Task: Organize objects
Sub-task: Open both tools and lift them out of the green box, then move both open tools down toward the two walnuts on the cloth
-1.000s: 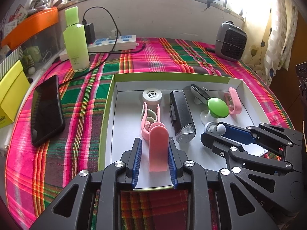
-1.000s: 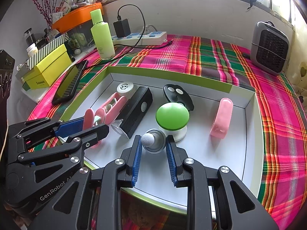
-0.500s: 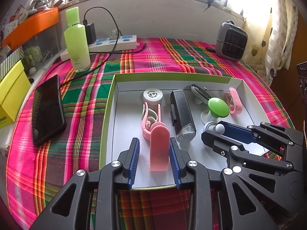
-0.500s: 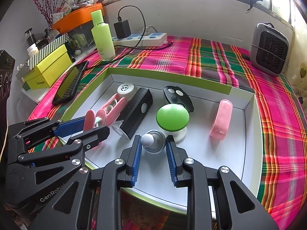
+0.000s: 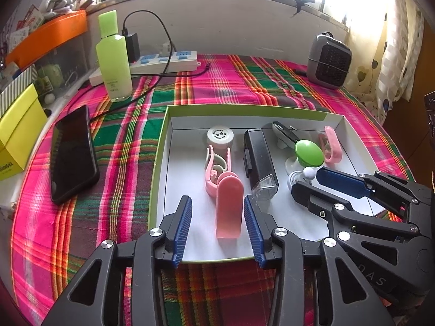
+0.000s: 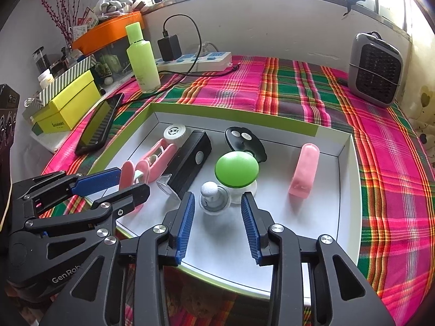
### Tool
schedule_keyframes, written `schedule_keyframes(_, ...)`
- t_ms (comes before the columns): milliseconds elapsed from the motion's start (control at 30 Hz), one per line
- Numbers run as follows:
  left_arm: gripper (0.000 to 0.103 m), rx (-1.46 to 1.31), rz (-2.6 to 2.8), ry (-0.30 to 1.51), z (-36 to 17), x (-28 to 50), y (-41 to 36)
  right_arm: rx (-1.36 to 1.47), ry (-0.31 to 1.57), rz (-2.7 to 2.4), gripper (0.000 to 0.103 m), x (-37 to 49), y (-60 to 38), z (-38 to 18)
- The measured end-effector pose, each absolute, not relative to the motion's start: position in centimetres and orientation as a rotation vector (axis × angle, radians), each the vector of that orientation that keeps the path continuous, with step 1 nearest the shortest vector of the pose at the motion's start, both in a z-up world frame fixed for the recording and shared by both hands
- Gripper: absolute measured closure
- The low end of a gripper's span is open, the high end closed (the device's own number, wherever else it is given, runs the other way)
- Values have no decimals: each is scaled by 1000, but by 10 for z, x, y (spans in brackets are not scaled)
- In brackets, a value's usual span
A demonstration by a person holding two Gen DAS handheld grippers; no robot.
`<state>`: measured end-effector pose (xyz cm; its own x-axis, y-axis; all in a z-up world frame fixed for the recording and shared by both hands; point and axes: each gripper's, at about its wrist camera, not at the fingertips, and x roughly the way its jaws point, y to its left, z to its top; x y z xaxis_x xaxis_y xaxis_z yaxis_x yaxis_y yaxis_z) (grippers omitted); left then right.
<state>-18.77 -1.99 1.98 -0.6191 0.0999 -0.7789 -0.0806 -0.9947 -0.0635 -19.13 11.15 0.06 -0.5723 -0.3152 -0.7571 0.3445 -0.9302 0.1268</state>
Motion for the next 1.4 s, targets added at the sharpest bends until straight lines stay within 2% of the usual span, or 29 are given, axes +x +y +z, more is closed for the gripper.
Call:
schedule_keyframes(133, 60, -1316, 2744, -43, 22, -184, -21, 1182, 38, -2501, 61, -188, 114, 4)
schedule_keyframes(467, 54, -1279, 2758, -37, 34, -170, -20, 1145, 30, -2517, 60, -173, 117, 15)
schedule_keyframes(1067, 54, -1210, 2775, -41, 47, -129, -20, 1073, 19, -2548, 60, -132, 127, 31)
schedule_keyframes(1400, 54, -1218, 2696, -107, 39, -110, -17, 1107, 2, -2578, 60, -114, 145, 21)
